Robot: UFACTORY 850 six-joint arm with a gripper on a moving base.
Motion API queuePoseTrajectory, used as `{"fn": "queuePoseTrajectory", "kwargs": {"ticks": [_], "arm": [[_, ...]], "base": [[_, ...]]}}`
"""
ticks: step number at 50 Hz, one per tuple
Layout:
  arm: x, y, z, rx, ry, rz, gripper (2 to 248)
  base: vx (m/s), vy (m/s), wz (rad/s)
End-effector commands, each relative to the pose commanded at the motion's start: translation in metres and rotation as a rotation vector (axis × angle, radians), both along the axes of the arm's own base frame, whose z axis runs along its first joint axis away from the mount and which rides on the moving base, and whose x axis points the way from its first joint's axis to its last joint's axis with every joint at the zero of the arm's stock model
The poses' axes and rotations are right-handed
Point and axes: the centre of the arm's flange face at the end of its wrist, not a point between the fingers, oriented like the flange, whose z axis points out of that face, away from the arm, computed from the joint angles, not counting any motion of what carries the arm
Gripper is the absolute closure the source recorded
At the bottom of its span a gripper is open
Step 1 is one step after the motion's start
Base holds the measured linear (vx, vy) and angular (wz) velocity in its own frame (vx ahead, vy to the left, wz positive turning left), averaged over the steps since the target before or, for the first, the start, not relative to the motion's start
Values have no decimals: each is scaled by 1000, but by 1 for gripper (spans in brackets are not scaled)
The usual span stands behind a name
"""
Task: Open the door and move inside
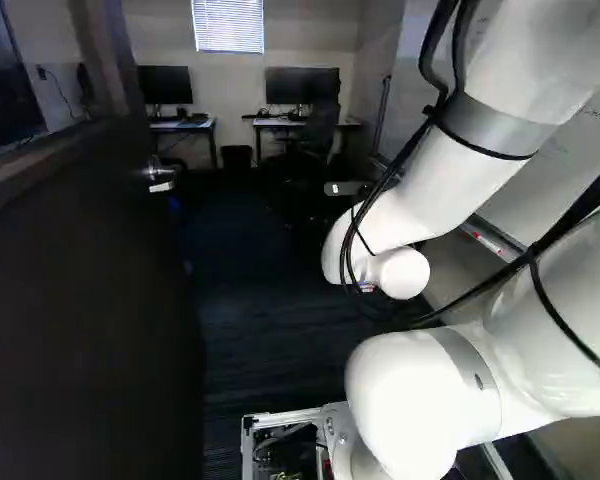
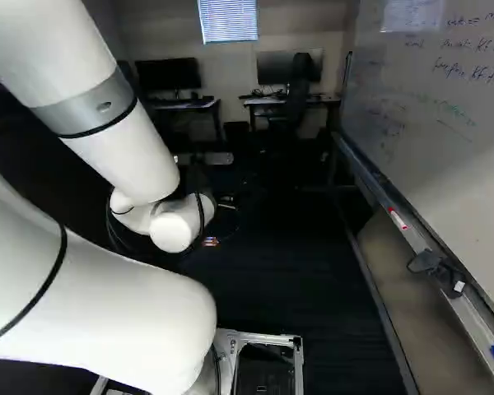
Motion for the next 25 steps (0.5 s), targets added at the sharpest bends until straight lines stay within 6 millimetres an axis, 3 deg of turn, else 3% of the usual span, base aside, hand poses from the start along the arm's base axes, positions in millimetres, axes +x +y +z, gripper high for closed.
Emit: {"fn": "queuePoseTrajectory", "kwargs": {"ticks": [25], "arm": [[0, 0, 0, 0, 0, 0, 3]], "base": [[185, 2, -11]]}}
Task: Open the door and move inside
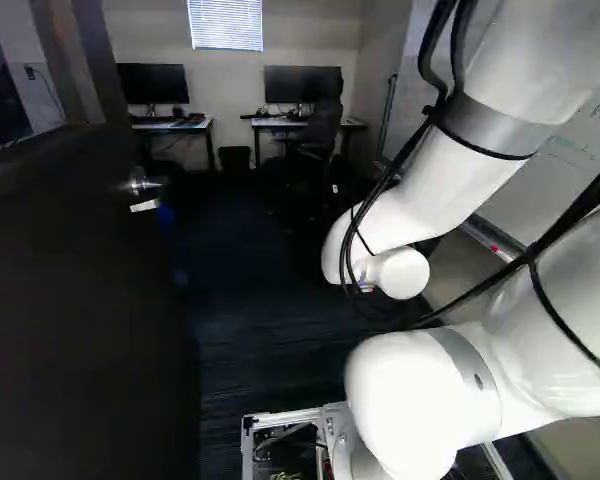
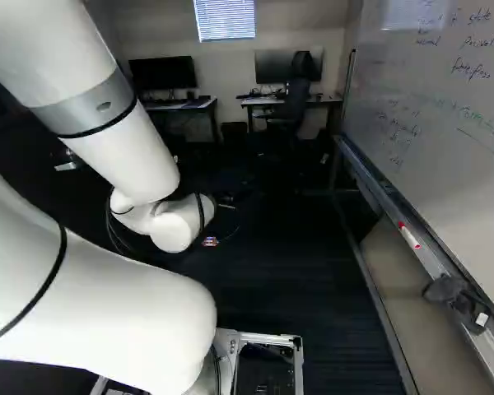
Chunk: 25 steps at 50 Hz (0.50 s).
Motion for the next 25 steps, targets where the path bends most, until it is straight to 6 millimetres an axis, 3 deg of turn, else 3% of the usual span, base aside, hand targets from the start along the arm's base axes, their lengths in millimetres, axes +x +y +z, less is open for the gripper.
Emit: {"fn": "queuePoseTrajectory", "kwargs": {"ticks": [25], "arm": [[0, 0, 0, 0, 0, 0, 3]], "base": [[196, 4, -14]]}}
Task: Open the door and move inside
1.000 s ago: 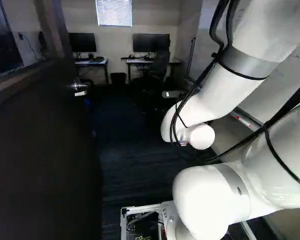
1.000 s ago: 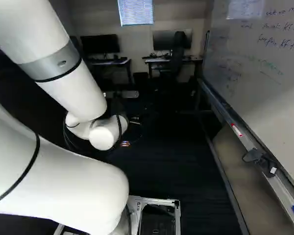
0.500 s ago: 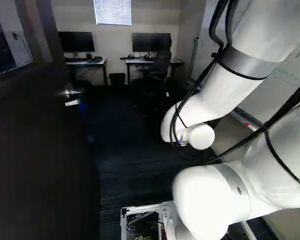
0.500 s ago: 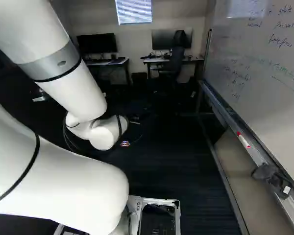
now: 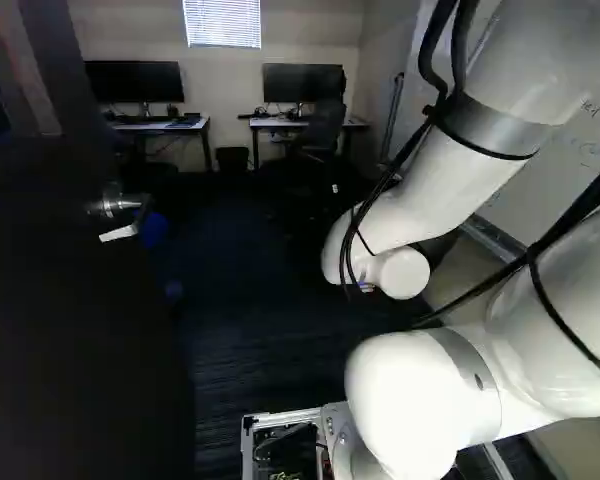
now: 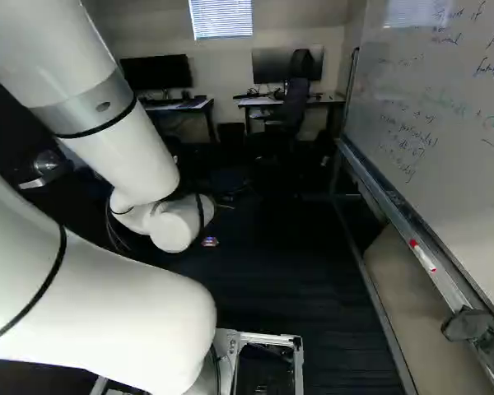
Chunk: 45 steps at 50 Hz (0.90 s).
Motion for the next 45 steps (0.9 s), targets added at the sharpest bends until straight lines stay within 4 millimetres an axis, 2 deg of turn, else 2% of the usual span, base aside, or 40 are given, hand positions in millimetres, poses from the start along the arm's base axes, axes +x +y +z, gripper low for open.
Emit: {"fn": "queuePoseTrajectory", "kwargs": {"ticks": [45], "arm": [[0, 0, 0, 0, 0, 0, 3]], "base": [[190, 0, -11]]}}
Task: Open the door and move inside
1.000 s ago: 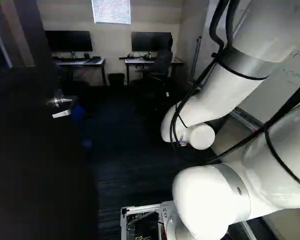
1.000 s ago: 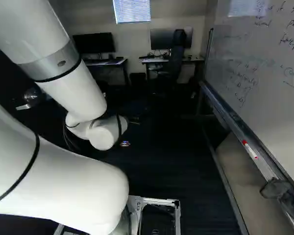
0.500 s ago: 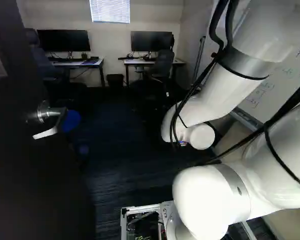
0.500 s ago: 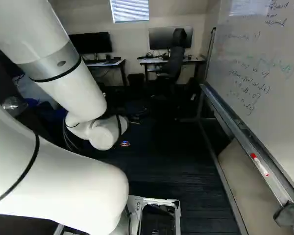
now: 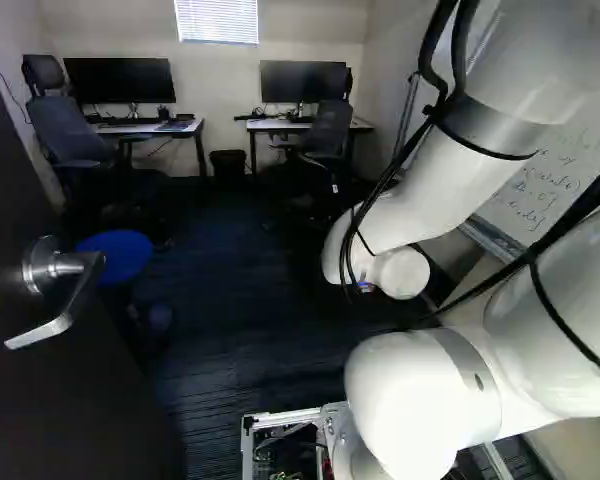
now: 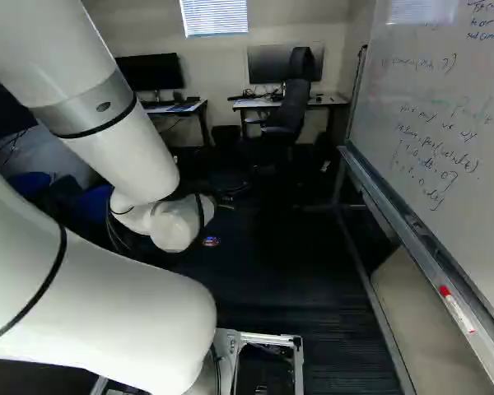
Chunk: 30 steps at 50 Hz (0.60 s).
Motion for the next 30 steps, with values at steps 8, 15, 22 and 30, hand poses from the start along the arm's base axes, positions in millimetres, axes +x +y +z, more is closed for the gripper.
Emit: {"fn": "queuePoseTrajectory", "kwargs": {"ticks": [8, 15, 22, 30], "arm": [[0, 0, 0, 0, 0, 0, 3], [0, 0, 0, 0, 0, 0, 3], [0, 0, 0, 0, 0, 0, 3], [0, 0, 0, 0, 0, 0, 3]], "base": [[134, 1, -5], [63, -3, -5], [-17, -2, -1], [-6, 0, 0]]}}
